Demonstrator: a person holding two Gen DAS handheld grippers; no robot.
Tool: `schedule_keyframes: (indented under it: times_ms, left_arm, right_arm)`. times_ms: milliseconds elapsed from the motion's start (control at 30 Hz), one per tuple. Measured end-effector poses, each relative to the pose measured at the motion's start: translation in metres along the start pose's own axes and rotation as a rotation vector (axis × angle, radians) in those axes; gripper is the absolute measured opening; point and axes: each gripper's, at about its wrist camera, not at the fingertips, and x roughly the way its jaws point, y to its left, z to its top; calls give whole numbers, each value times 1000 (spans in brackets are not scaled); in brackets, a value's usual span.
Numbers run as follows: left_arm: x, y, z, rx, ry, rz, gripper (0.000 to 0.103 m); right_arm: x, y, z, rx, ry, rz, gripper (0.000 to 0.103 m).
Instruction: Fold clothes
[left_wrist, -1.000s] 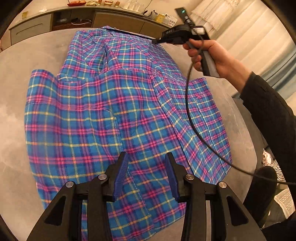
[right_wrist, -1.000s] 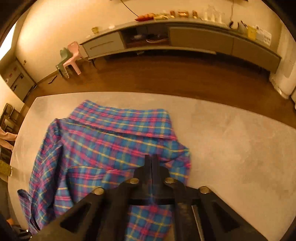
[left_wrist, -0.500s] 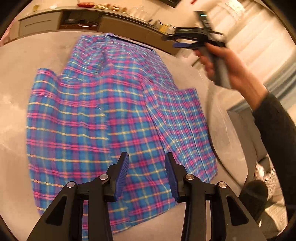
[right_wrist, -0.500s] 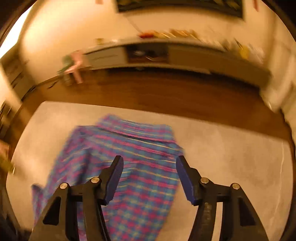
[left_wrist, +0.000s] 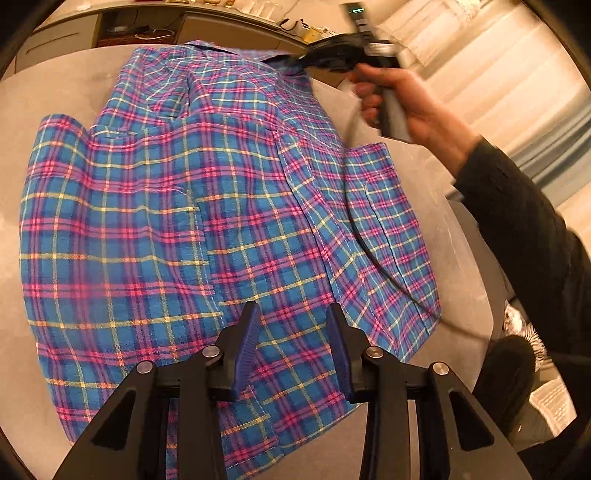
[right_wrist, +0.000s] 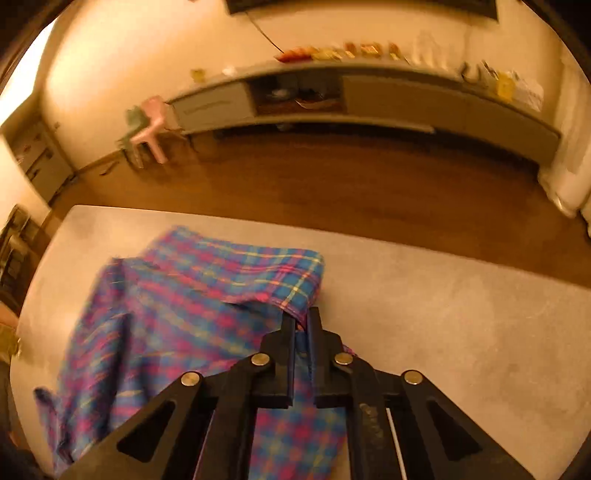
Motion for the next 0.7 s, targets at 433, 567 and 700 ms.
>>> schedule_keyframes:
  times_ms: [433, 567, 700]
  left_arm:
    - [-125, 92, -30, -461, -437, -12, 36]
    - [-136, 110, -48, -512, -466, 16, 36]
    - [-130, 94, -48, -419, -425, 42, 37]
  right_arm:
    - [-229, 215, -255, -572, -134, 45, 6]
    - [-214, 221, -334, -656, -13, -19, 8]
    - [-221, 218, -359, -673, 38, -41, 18]
